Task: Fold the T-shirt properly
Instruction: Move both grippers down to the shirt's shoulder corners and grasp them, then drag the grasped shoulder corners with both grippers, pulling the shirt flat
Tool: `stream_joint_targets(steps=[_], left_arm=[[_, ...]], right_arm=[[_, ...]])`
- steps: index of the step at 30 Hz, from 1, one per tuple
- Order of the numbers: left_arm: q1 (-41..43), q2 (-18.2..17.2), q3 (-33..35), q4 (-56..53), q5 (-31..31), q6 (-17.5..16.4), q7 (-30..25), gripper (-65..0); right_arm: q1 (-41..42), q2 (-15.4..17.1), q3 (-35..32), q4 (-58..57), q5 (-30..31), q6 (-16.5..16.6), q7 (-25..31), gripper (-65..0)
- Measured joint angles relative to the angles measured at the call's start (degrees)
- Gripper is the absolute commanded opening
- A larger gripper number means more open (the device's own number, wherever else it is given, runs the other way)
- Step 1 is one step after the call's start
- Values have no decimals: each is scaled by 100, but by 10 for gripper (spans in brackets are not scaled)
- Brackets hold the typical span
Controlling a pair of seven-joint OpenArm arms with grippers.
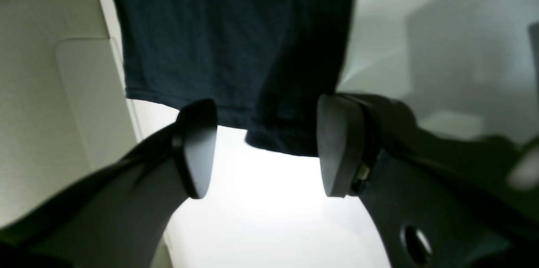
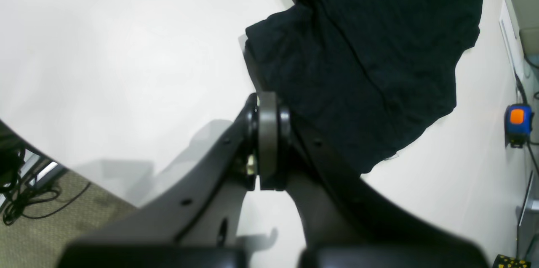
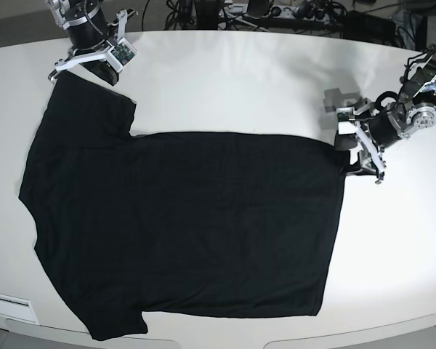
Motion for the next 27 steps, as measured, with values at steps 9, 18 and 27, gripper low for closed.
stream_joint_targets(steps=[9, 18, 27], left_arm=[[-334, 431, 339, -254, -17, -39, 479, -650], [-328, 431, 365, -221, -254, 221, 841, -650], [-330, 433, 367, -221, -269, 245, 846, -650]], right_arm=[[81, -125, 48, -634, -20, 9, 136, -560], [595, -125, 345, -1578, -61, -131, 269, -262], [1117, -127, 376, -2061, 695, 109, 540, -460]])
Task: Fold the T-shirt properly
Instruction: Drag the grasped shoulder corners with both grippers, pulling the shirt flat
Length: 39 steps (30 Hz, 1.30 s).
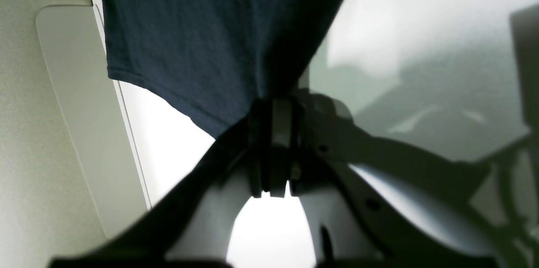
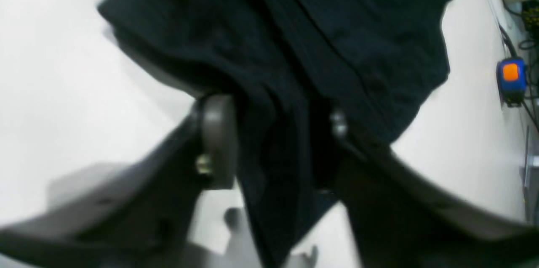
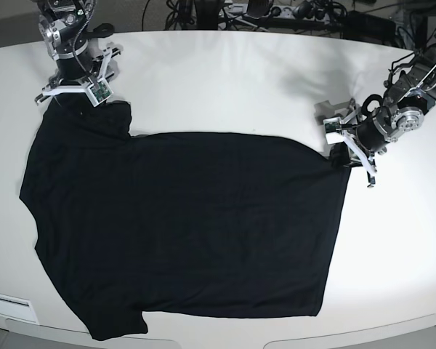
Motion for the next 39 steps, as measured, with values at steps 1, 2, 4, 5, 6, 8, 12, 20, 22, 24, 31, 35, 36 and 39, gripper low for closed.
stream_joint_targets(steps=[1, 2, 4, 5, 6, 8, 12, 20, 22, 24, 31, 35, 36, 39], left_arm=[[0, -2, 0, 0, -20, 24, 15, -650], [2, -4, 0, 0, -35, 61, 22, -650], [4, -7, 0, 42, -37, 151, 133, -650], [22, -7, 0, 111, -15, 190, 282, -650], [42, -4, 11, 208, 33, 219, 463, -650], [70, -7, 48, 439, 133, 363, 857, -650], [173, -157, 138, 986, 87, 474, 1121, -650], [197, -713, 166, 1589, 31, 619, 1305, -650], [201, -831, 166, 1657, 31, 616, 1325, -650], [208, -992, 166, 1751, 28, 616, 1484, -650], [557, -1456, 166, 2356, -247, 634, 1631, -650], [1088, -1641, 160, 2649, -271, 638, 1926, -650], [1228, -1676, 153, 2747, -271, 638, 2004, -650], [1661, -1808, 155, 3032, -140, 640, 2103, -650]], right_arm=[[66, 0, -9, -70, 52, 13, 7, -558], [129, -9, -15, -122, 103, -4, -61, -650], [179, -11, -15, -142, 103, -214, -199, -650], [181, -9, -13, -140, 96, -323, -264, -650], [179, -11, -13, -116, 79, -321, -297, -650], [168, -11, -13, 11, 76, -319, -437, -650], [-22, -11, -17, 291, -306, -455, -525, -650], [-715, 22, -35, 1067, -1034, -560, -739, -650], [-927, 22, -35, 1311, -1255, -562, -890, -650], [-1134, 35, -35, 1545, -1438, -562, -946, -650], [-1864, 304, -35, 2052, -1473, -671, -1187, -650], [-2291, 498, -31, 2096, -1473, -905, -1250, -650], [-2389, 544, -33, 2096, -1473, -931, -1250, -650], [-2673, 621, -31, 2096, -1482, -1123, -1405, -650]])
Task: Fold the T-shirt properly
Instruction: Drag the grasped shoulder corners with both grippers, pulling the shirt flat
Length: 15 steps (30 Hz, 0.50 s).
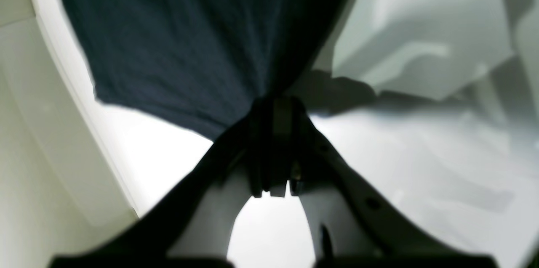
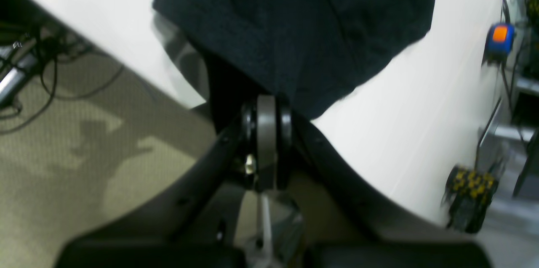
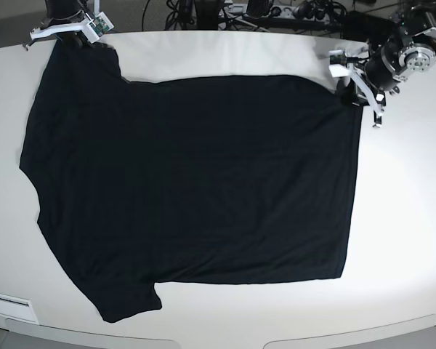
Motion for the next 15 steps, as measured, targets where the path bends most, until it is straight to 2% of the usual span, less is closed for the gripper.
stream_joint_targets(steps=[3, 6, 10, 13, 15], left_arm=[[411, -122, -7, 271, 286, 9, 74, -650], [778, -208, -7, 529, 501, 208, 380, -650], [1167, -216, -11, 850, 754, 284, 614, -650], [1504, -227, -11, 973, 1036, 308, 776, -650], [1707, -229, -11, 1051, 1287, 498, 857, -650]], right_arm=[[-350, 2, 7, 0, -17, -146, -22, -650], [-669, 2, 7, 2, -4, -352, -35, -650], [-988, 4, 13, 4, -83, -444, -129, -650], [-1226, 4, 15, 4, -435, -564, -227, -650], [-1364, 4, 17, 4, -721, -671, -251, -650]])
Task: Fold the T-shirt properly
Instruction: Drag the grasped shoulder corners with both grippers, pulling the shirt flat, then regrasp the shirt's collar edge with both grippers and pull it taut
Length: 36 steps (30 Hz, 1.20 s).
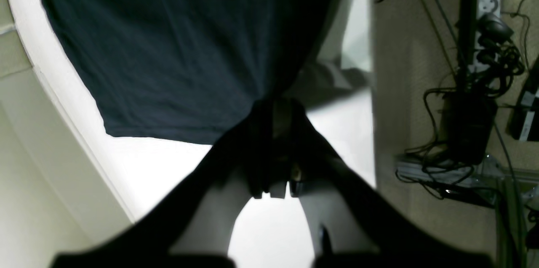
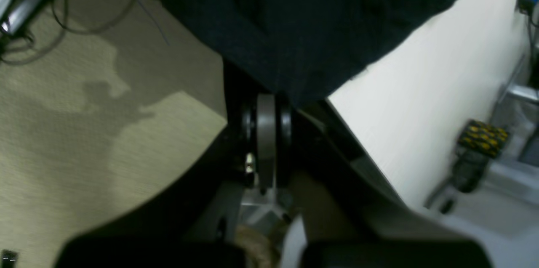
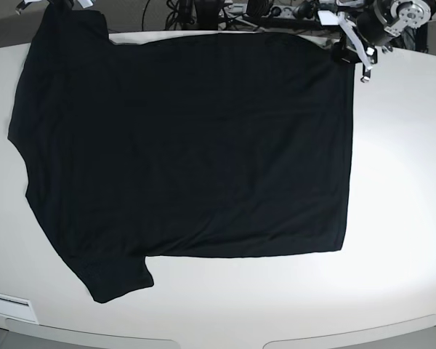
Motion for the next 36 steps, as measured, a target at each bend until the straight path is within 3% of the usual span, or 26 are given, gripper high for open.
stream_joint_targets(steps=[3, 7, 11, 14, 19, 23, 31, 36], left_arm=[[63, 2, 0, 44, 457, 190, 98, -650], [48, 55, -289, 46, 837, 560, 136, -650], [46, 398, -1025, 46, 824, 774, 74, -650], [46, 614, -1484, 46, 411, 780, -291, -650], [50, 1163, -2223, -127, -131, 787, -752, -650], [44, 1602, -2531, -651, -437, 754, -1386, -650], [-636, 2205, -2549, -1880, -540, 745, -1436, -650], [-855, 2527, -2542, -2015, -586, 721, -1464, -650]], right_arm=[[-37, 2, 0, 7, -319, -52, -17, -650], [149, -4, 87, 70, -1008, -492, 35, -650], [621, -2, 520, 81, -1071, -509, 129, -650], [999, -7, 774, 81, -868, -400, 481, -650], [2103, 125, 975, 81, 881, 391, 1071, -650], [3099, 118, 981, 42, 2006, 1268, 1434, -650], [4444, 107, 979, -1185, 2863, 1845, 1602, -650], [4992, 96, 953, -1624, 2994, 2048, 1600, -650]])
